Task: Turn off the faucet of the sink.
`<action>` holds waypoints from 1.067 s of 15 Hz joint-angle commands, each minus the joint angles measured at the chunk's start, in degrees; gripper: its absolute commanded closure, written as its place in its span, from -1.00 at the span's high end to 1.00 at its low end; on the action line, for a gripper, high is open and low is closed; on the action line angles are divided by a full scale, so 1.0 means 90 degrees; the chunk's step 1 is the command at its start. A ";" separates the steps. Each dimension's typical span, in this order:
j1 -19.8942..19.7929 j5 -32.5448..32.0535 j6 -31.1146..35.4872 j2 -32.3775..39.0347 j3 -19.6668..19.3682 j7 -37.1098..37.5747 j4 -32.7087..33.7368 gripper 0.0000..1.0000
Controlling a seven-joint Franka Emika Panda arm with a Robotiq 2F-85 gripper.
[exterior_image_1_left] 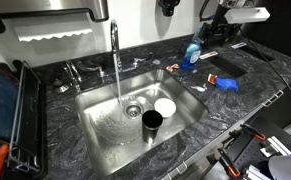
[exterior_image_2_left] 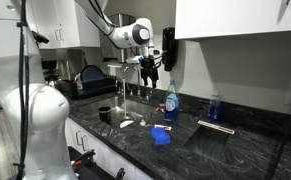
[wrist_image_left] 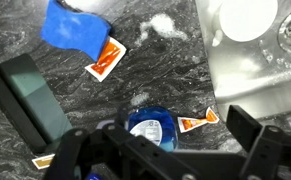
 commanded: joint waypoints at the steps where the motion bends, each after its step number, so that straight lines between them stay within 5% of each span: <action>1: 0.0065 0.0163 0.0220 0.0597 0.0236 0.1493 0.0473 1.00; 4: 0.0236 0.0302 0.0440 0.1024 0.0313 0.2761 0.0844 1.00; 5: 0.0234 0.0146 0.0236 0.0624 0.0237 0.2241 0.0495 1.00; 10: 0.0331 0.0176 0.0323 0.0936 0.0241 0.2758 0.0768 1.00; 16: 0.0691 -0.0131 0.0463 0.1558 0.0380 0.6098 0.1032 1.00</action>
